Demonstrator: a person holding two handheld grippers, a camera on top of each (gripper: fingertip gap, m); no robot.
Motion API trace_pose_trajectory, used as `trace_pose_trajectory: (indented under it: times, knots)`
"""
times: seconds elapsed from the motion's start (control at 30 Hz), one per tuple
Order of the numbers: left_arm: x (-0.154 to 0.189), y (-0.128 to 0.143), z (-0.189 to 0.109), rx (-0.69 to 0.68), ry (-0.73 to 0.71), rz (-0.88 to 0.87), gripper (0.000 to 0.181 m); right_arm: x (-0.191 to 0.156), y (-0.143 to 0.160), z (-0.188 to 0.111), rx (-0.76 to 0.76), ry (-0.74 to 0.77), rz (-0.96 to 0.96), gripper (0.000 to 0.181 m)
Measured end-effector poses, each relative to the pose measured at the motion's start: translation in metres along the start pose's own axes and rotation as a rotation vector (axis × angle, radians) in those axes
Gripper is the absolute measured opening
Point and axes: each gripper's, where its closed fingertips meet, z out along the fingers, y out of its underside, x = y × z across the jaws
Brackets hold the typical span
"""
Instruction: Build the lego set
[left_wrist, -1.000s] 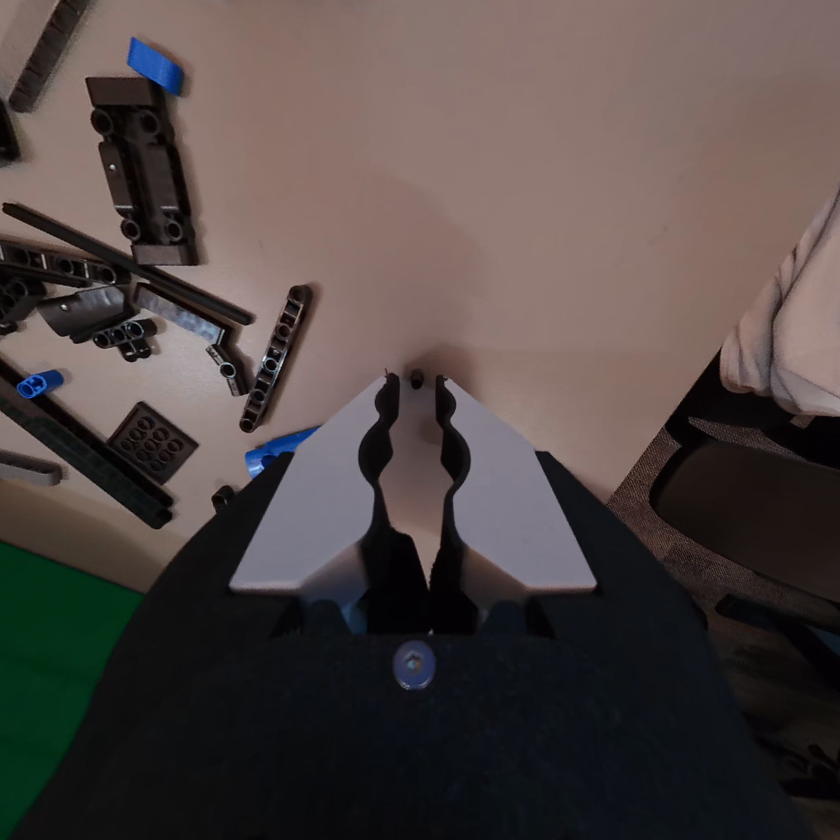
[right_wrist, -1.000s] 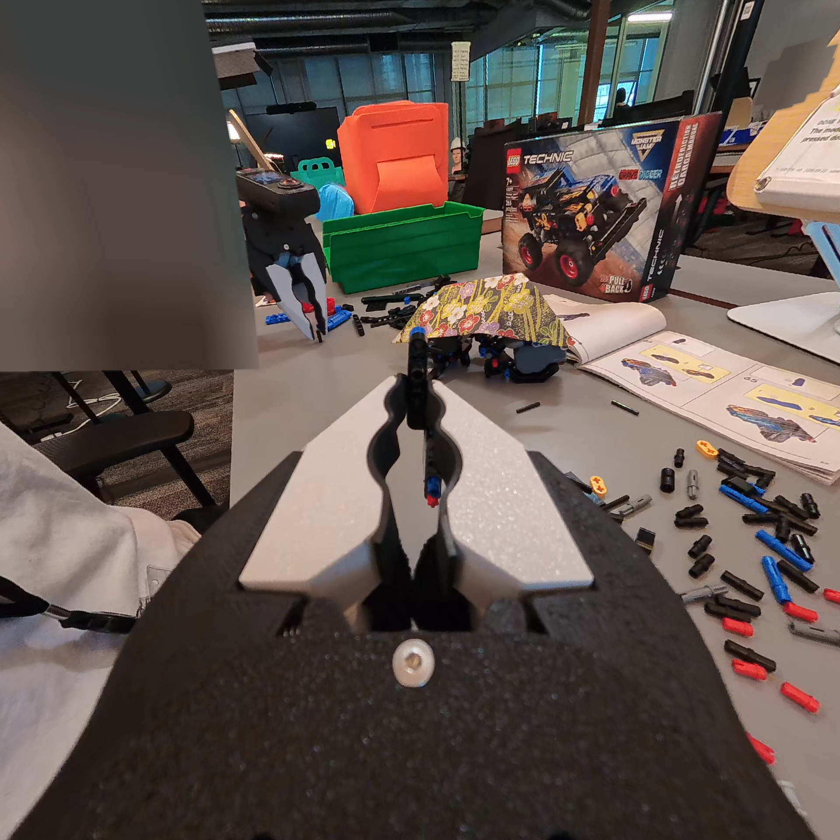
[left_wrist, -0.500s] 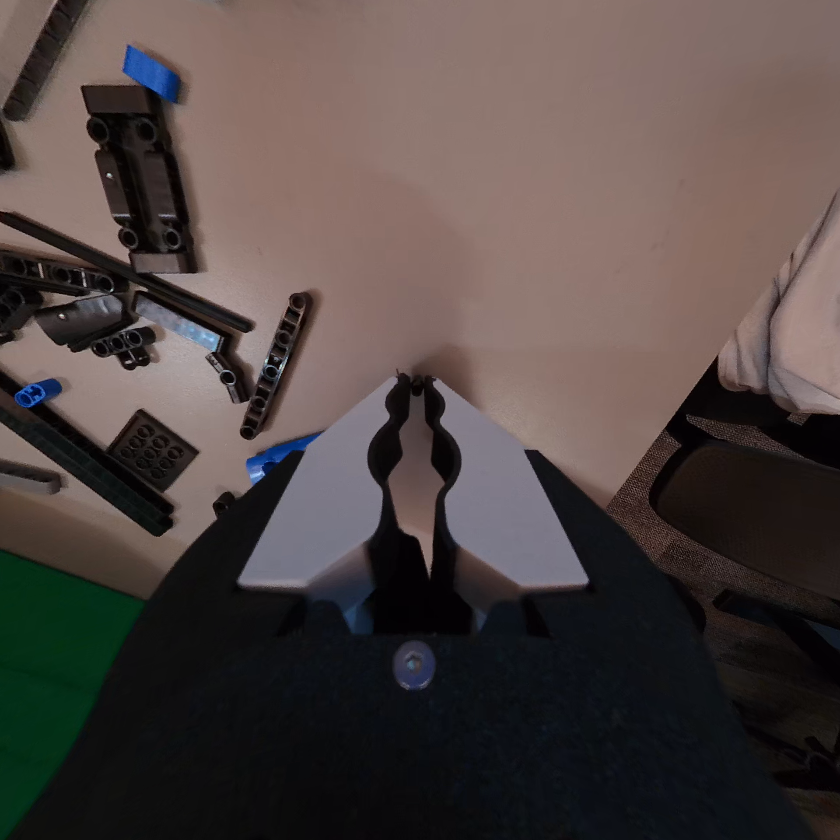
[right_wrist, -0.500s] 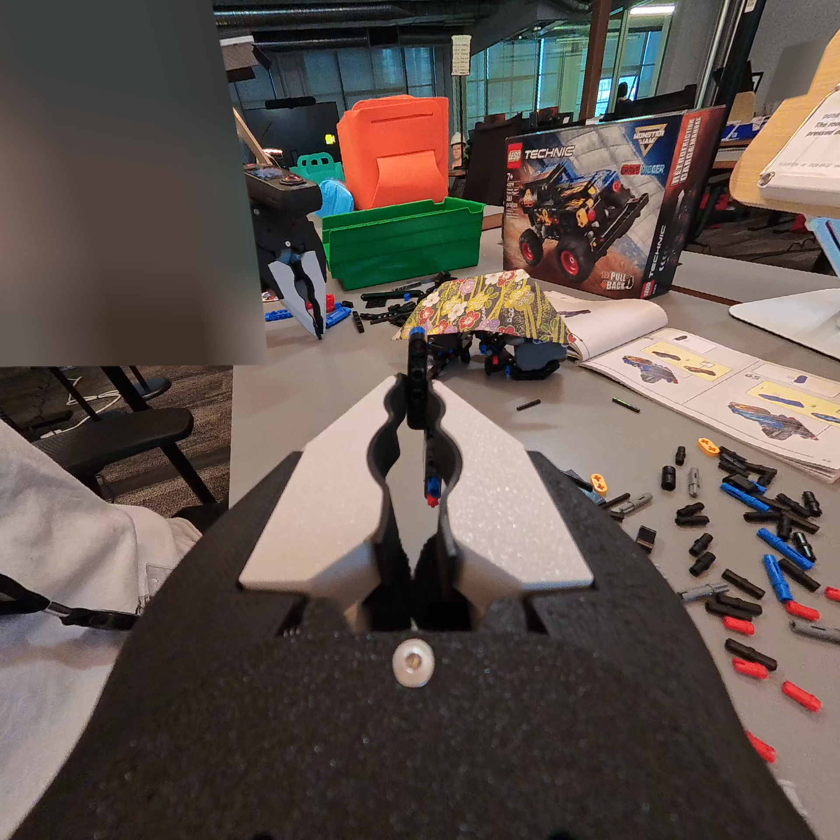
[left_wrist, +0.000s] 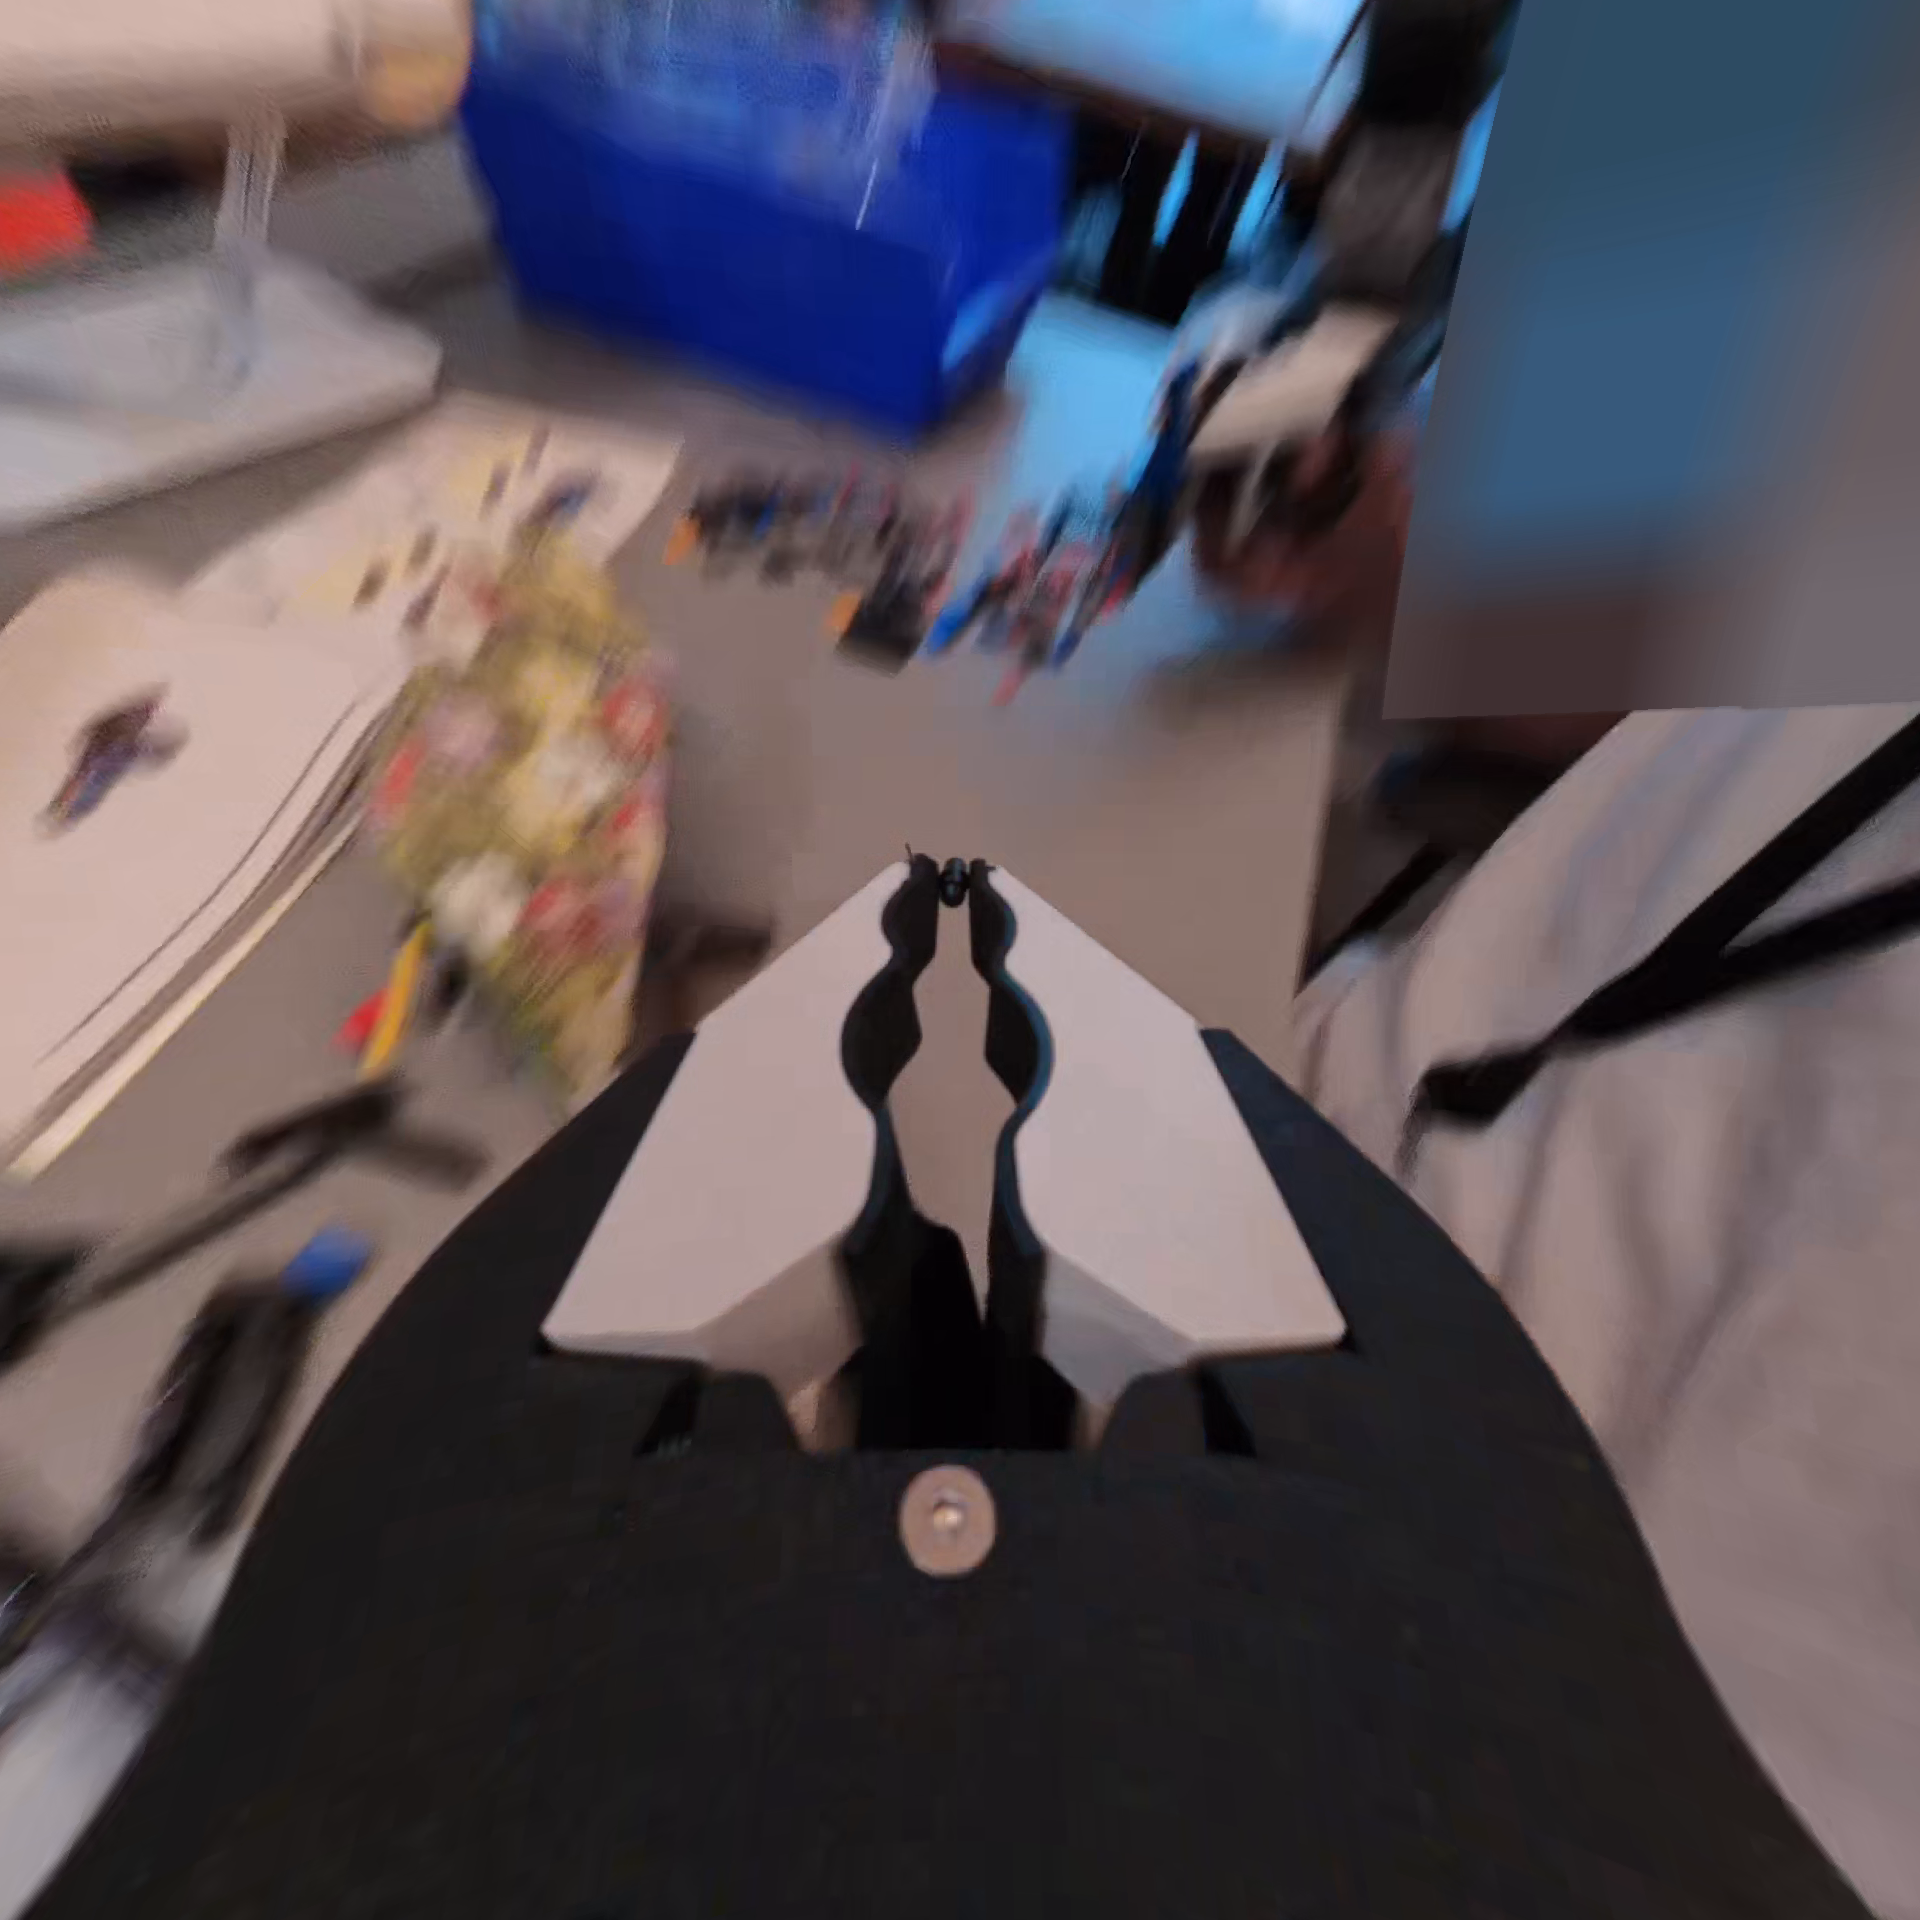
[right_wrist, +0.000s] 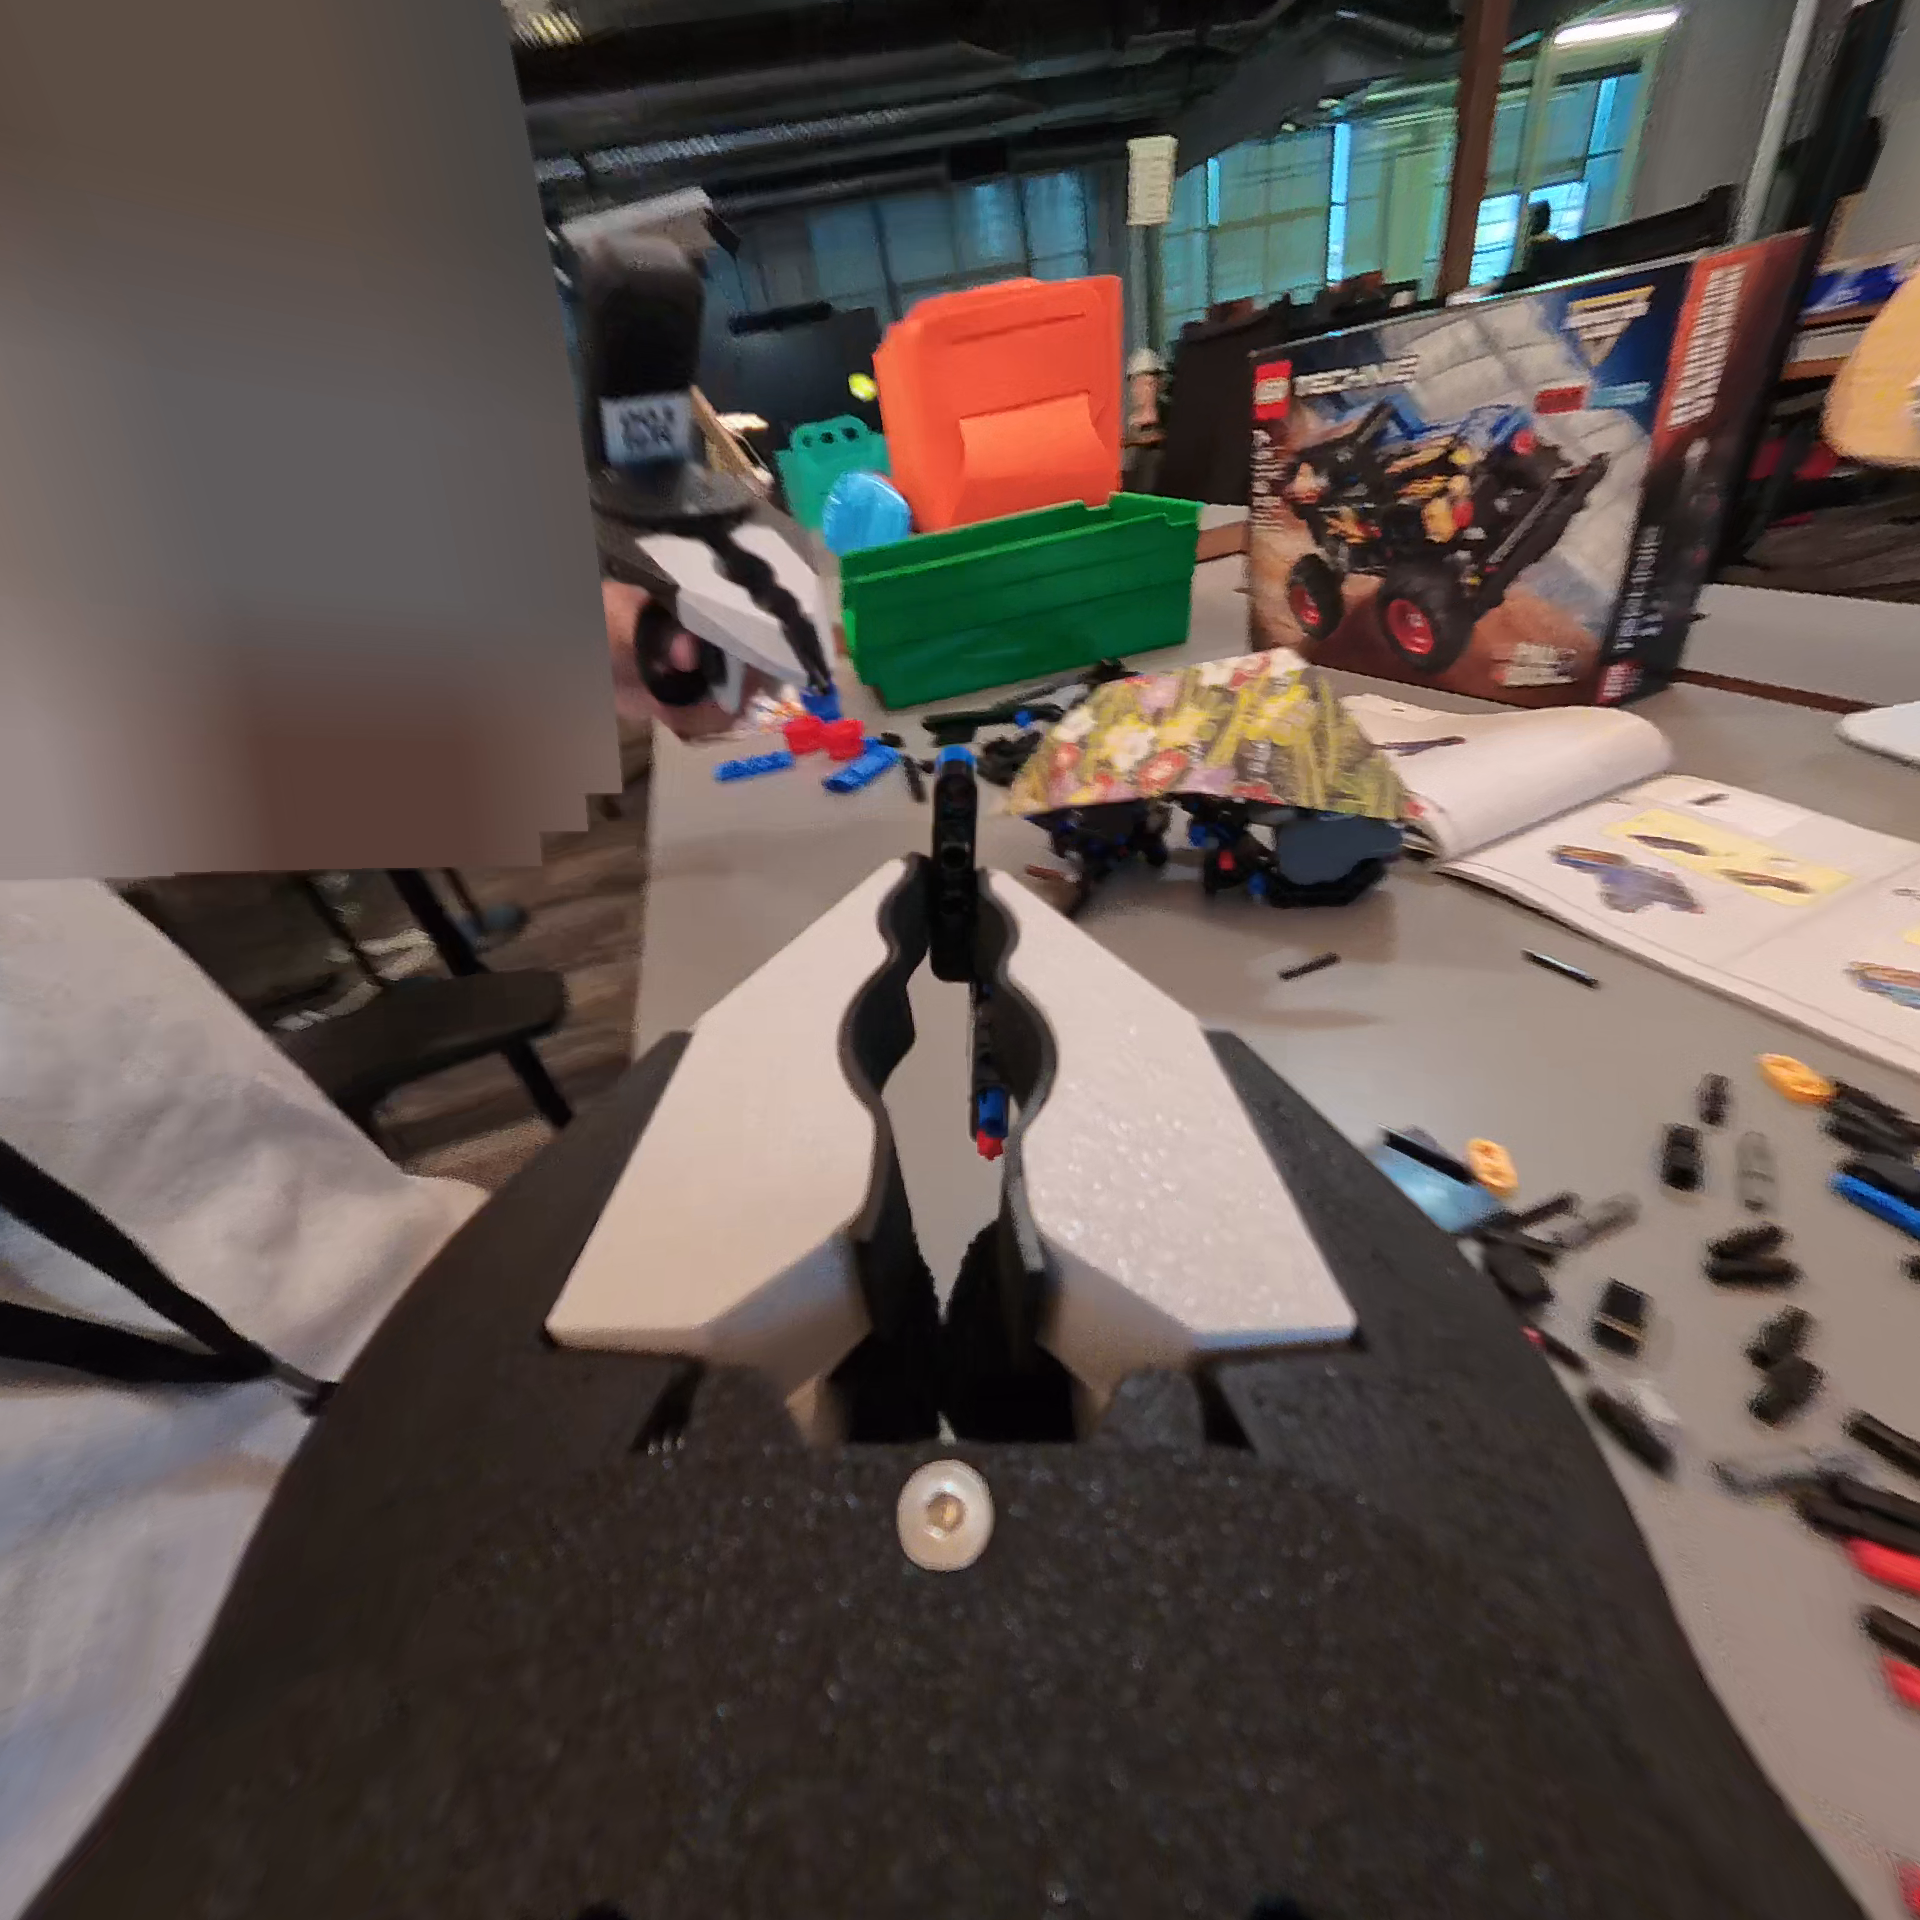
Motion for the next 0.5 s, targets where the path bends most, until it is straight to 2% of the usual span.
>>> trace_pose_trajectory:
  times: [0.07, 0.13, 0.27, 0.4, 0.5]
  knots:
    - [0.026, -0.036, 0.025, 0.228, 0.108, -0.061, 0.004, -0.011, -0.007, 0.008, 0.045, -0.100, 0.105, 0.006]
    - [0.046, -0.049, 0.053, 0.322, 0.218, -0.143, 0.003, -0.020, -0.016, 0.017, 0.101, -0.218, 0.253, 0.007]
    - [0.060, -0.055, 0.089, 0.356, 0.300, -0.201, 0.003, -0.024, -0.012, 0.032, 0.110, -0.329, 0.457, 0.006]
    - [0.057, -0.050, 0.102, 0.299, 0.283, -0.228, 0.003, -0.028, -0.008, 0.038, 0.098, -0.341, 0.465, 0.006]
    - [0.052, -0.050, 0.103, 0.313, 0.271, -0.241, 0.003, -0.030, -0.004, 0.043, 0.088, -0.344, 0.482, 0.006]
